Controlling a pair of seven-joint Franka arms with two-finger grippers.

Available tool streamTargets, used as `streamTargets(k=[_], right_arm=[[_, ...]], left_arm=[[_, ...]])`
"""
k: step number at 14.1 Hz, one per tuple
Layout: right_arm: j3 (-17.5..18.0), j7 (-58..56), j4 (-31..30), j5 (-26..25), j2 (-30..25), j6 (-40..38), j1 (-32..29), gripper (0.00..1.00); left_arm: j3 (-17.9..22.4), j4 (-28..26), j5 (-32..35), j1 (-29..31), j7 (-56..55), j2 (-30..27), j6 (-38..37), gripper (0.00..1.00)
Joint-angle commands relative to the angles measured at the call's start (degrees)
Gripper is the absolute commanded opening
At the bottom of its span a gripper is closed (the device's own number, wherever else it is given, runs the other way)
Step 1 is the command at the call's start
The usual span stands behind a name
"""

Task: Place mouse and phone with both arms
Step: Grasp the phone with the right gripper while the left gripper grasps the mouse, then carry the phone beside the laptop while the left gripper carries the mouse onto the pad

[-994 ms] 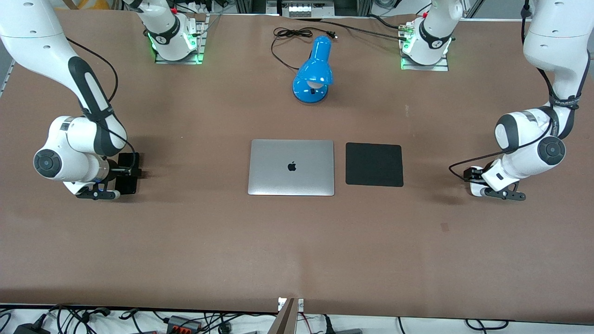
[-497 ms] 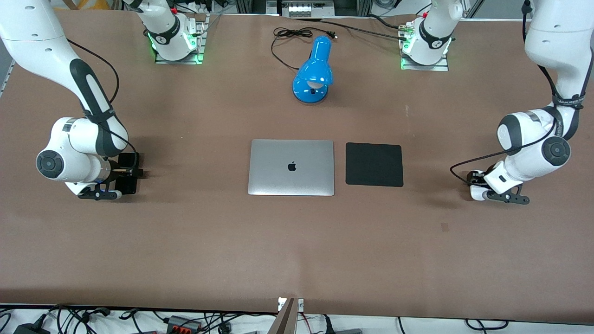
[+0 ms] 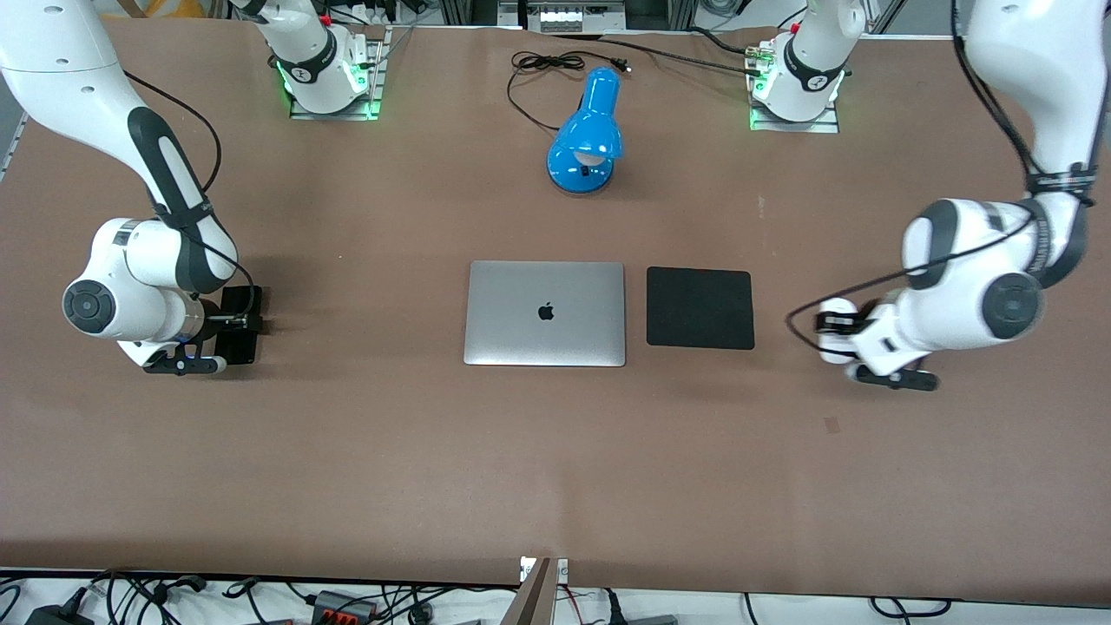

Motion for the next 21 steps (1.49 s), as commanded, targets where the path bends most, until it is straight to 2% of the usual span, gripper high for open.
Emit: streamTargets(k=[1, 4, 7, 8, 13, 15, 17, 18, 19, 20, 21], right_arm=[[0.8, -0.8, 0.1, 0.1, -4.3, -3.9, 1.0, 0.16], [4.5, -0.5, 1.2, 0.2, -4.7, -4.2, 1.5, 0.16], [10.2, 5.9, 2.3, 0.2, -4.3, -4.2, 2.4, 0.15], [11.2, 9.4, 2.6, 0.2, -4.2, -4.2, 3.7, 0.15], [11.3, 22.1, 4.8, 0.3, -1.4, -3.5, 13.0, 0.15], [11.4, 25.5, 5.7, 0.4, -0.1, -3.3, 14.9, 0.15], [11.4, 26.9, 6.4, 1.4, 0.7, -3.5, 16.6, 0.15], [11.4, 27.1, 6.4, 2.7, 1.3, -3.3, 18.0, 0.16], [11.3, 26.8, 6.5, 2.9, 1.5, -3.3, 18.8, 0.16], [11.3, 26.7, 6.6, 2.8, 2.1, -3.0, 19.5, 0.16], [11.3, 26.8, 6.6, 2.9, 2.5, -2.6, 20.2, 0.16]], left_arm=[[-5.6, -1.9, 1.4, 0.2, -10.5, 0.6, 0.5, 0.34], [-5.8, -5.2, 7.8, -4.0, -18.4, 1.2, 7.9, 0.34], [-6.4, -16.9, 8.5, -4.9, -24.0, 1.2, 25.5, 0.34], [-6.7, -19.4, 8.5, -6.2, -26.4, 1.0, 28.9, 0.34], [-6.7, -19.9, 8.6, -7.1, -27.8, 1.9, 29.8, 0.34], [-6.7, -19.9, 8.6, -7.4, -28.0, 2.0, 29.8, 0.37], [-6.7, -19.9, 8.6, -7.4, -28.0, 2.1, 29.8, 0.52], [-6.7, -19.8, 8.6, -7.4, -28.0, 2.5, 29.8, 0.67], [-6.7, -19.9, 8.6, -7.4, -27.9, 2.6, 29.8, 0.86], [-6.7, -19.9, 8.6, -7.4, -28.0, 2.7, 29.7, 0.98], [-6.7, -19.8, 8.6, -7.4, -27.9, 2.6, 29.7, 1.00]])
